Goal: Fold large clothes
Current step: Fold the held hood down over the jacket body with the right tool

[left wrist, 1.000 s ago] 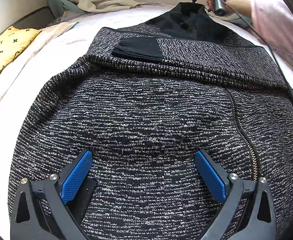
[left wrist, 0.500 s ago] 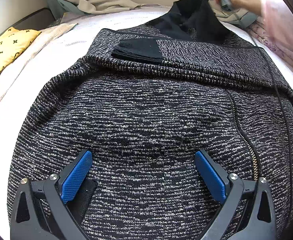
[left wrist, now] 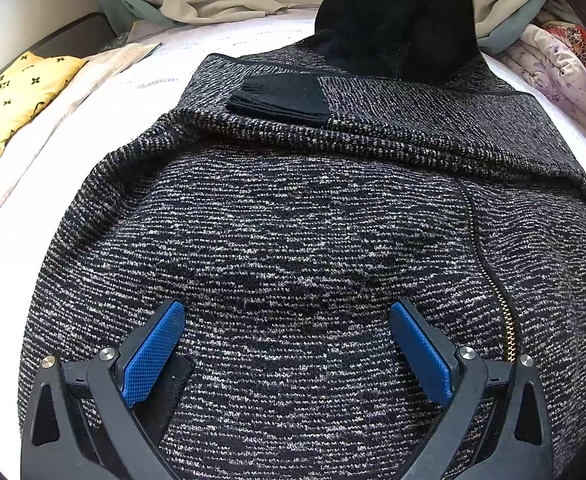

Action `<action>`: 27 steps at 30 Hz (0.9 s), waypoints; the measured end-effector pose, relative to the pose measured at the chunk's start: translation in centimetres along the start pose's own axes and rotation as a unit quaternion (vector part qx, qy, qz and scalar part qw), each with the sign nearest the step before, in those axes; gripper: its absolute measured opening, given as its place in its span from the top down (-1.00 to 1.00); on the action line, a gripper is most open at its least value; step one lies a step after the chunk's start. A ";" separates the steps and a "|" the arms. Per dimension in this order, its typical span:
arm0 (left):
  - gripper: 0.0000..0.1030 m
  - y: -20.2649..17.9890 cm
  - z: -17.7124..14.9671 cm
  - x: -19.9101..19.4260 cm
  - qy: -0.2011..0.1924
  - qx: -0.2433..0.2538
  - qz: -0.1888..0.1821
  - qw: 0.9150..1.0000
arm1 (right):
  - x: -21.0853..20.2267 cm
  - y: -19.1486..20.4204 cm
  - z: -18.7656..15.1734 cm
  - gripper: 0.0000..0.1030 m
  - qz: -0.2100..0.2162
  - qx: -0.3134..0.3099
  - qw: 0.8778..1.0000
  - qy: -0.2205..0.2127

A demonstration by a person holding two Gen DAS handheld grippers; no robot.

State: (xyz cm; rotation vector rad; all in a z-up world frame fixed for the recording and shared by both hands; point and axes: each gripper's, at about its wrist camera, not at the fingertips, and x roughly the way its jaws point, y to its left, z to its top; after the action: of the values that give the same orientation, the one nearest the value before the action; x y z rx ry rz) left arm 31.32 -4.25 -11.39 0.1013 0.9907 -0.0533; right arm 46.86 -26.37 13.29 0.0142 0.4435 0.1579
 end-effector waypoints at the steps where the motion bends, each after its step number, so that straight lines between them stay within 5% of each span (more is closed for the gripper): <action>1: -1.00 0.0 0.0 0.0 0.001 -0.002 0.000 1.000 | -1.1 0.6 -0.5 1.00 0.004 -0.008 1.000 -0.003; 10: -1.00 -0.1 0.0 -0.3 0.005 -0.008 0.005 1.000 | -7.7 5.3 -11.8 1.00 0.000 -0.090 0.996 0.024; 18: -1.00 -0.4 -0.1 -0.6 0.007 -0.011 0.009 1.000 | -6.0 4.5 -24.7 0.99 -0.050 -0.110 0.982 0.145; 22: -1.00 -0.5 -0.1 -0.5 0.008 -0.012 0.009 1.000 | -5.6 2.4 -27.2 0.80 -0.081 -0.075 0.976 0.189; 23: -1.00 -0.5 -0.1 -0.5 0.009 -0.013 0.009 1.000 | -6.0 2.2 -27.2 0.65 -0.096 -0.073 0.975 0.188; 27: -1.00 -0.4 -0.1 -0.5 0.011 -0.014 0.010 1.000 | -8.7 3.5 -25.7 0.64 -0.129 -0.109 0.976 0.141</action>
State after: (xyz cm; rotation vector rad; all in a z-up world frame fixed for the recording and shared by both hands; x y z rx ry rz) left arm 30.94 -4.63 -11.00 0.0869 1.0117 -0.0203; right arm 27.55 -24.84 -6.02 -0.2833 0.7044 -0.0501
